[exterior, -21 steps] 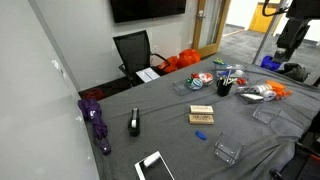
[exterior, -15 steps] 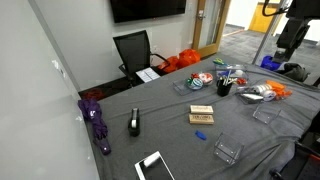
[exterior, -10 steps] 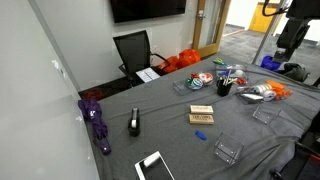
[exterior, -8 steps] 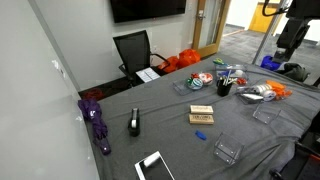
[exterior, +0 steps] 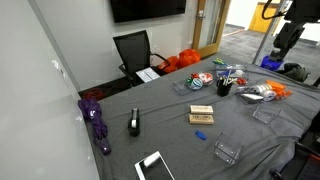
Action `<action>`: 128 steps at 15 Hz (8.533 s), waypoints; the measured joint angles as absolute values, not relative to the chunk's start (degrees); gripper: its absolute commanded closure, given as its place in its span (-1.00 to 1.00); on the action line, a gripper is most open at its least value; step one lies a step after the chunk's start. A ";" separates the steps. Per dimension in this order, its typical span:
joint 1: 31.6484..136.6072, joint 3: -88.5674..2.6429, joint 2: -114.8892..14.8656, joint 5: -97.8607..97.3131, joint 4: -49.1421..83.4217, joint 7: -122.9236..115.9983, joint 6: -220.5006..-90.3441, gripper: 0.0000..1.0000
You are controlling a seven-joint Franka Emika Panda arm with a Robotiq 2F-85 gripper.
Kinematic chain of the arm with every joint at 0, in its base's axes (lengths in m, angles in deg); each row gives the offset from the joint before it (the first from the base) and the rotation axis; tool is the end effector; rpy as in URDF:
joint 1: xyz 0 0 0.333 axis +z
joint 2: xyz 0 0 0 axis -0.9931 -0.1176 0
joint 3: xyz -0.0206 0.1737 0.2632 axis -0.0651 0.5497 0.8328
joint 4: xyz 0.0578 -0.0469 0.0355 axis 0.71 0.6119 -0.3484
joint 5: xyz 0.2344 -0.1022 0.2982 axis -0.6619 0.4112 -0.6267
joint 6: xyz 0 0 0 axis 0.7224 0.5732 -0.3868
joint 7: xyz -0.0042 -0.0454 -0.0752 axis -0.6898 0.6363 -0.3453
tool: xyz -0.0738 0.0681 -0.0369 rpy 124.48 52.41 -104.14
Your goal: Pick up the clear bowl on the right and place it inside the clear bowl on the left
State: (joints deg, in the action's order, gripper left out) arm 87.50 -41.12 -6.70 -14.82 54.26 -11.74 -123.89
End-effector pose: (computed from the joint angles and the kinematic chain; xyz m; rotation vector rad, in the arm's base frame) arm 0.4114 0.0304 0.5436 -2.9260 -0.0879 -0.0118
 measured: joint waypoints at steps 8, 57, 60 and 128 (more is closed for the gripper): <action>83.91 -45.48 -7.23 -9.26 60.22 -17.48 -128.71 -1.00; 79.72 -51.20 -27.69 -4.63 76.10 -29.72 -164.28 -1.00; 78.97 -51.21 -30.41 -4.16 76.71 -31.07 -166.92 -1.00; 79.79 -44.21 -37.72 4.70 76.24 -16.39 -178.39 0.97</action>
State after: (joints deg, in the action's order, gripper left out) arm 79.79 -44.21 -37.72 4.70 76.24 -16.39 -178.39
